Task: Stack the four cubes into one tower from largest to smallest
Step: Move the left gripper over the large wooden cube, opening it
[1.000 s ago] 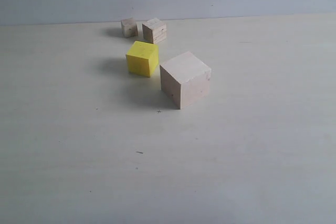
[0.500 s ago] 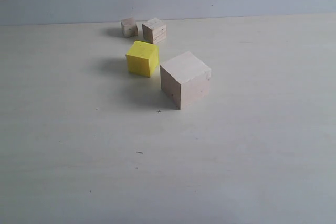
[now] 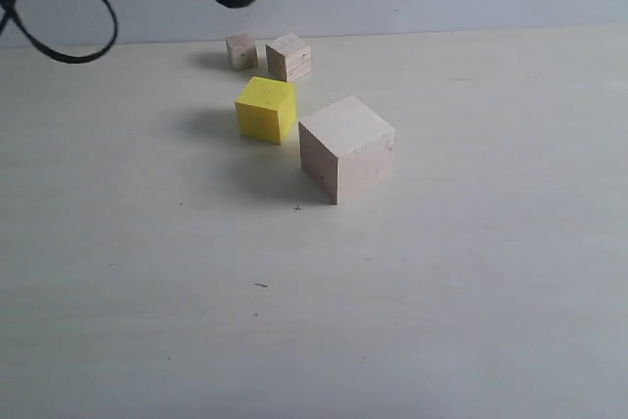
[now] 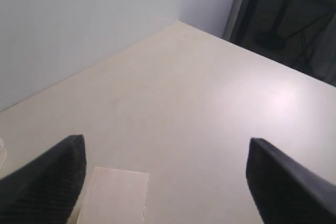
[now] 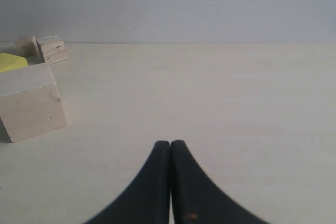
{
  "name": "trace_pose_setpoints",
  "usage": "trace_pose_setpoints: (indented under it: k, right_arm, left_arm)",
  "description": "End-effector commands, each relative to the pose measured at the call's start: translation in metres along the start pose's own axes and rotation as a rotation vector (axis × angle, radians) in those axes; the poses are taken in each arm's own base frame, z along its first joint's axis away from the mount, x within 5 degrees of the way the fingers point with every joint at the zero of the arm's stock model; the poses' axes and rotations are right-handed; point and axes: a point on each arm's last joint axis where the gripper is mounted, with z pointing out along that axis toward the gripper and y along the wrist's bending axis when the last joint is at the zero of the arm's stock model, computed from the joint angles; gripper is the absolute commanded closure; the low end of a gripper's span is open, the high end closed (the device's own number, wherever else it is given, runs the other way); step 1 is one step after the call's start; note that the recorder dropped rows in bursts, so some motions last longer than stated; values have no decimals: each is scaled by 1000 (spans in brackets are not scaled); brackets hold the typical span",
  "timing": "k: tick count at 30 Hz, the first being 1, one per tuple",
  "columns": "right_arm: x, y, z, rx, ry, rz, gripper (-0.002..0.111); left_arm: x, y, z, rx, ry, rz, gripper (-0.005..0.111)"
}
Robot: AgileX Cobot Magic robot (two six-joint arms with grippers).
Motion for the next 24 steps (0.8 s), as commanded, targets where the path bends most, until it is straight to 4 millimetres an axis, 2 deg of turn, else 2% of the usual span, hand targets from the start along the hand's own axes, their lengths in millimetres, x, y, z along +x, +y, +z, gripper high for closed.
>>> trace_pose_setpoints:
  k: [1, 5, 13, 18, 24]
  right_arm:
    - [1, 0, 0, 5, -7, 3, 108]
    - [1, 0, 0, 5, -7, 3, 108]
    - [1, 0, 0, 5, -7, 3, 108]
    - [1, 0, 0, 5, -7, 3, 108]
    - [1, 0, 0, 5, -7, 3, 108]
  left_arm:
    - [12, 12, 38, -10, 60, 0, 26]
    - [22, 26, 67, -18, 99, -18, 26]
    - [36, 41, 108, 18, 143, 57, 27]
    - [41, 35, 112, 116, 163, 47, 29]
    - [42, 33, 112, 140, 165, 45, 29]
